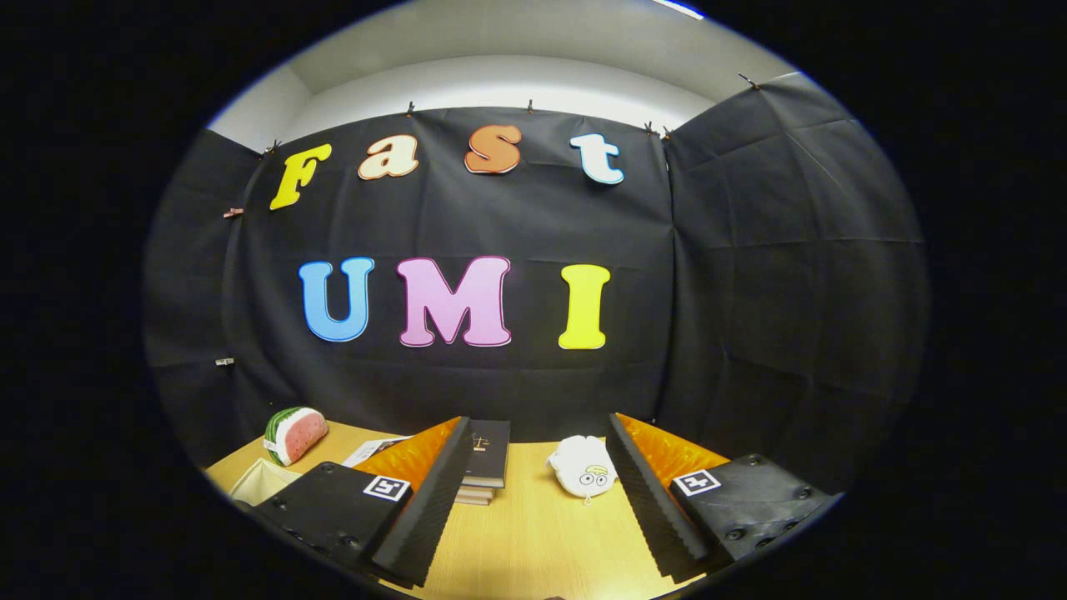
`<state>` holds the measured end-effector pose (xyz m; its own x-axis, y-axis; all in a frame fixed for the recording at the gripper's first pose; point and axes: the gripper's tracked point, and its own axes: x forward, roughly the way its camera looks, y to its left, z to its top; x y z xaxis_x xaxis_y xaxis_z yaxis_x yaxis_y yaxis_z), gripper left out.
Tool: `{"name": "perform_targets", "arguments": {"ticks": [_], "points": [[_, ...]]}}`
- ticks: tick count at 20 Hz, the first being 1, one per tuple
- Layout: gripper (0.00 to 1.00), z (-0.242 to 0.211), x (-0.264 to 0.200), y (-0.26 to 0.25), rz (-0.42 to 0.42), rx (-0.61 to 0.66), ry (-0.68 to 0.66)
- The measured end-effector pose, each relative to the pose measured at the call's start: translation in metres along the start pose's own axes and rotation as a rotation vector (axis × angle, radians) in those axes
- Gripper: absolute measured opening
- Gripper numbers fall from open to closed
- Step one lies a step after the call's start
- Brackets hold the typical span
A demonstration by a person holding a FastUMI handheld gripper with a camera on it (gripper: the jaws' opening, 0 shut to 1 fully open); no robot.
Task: Open the storage box then place both shoes into the box .Put the left shoe in first, then the right shoe, with the right side of both shoes facing outward in a uniform manner.
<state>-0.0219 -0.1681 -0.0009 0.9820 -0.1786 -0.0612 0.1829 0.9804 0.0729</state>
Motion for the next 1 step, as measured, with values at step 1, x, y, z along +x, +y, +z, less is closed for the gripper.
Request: {"name": "perform_targets", "arguments": {"ticks": [1], "points": [[0.98, -0.0018, 0.0031, -0.0027, -0.001, 0.003, 0.004]]}}
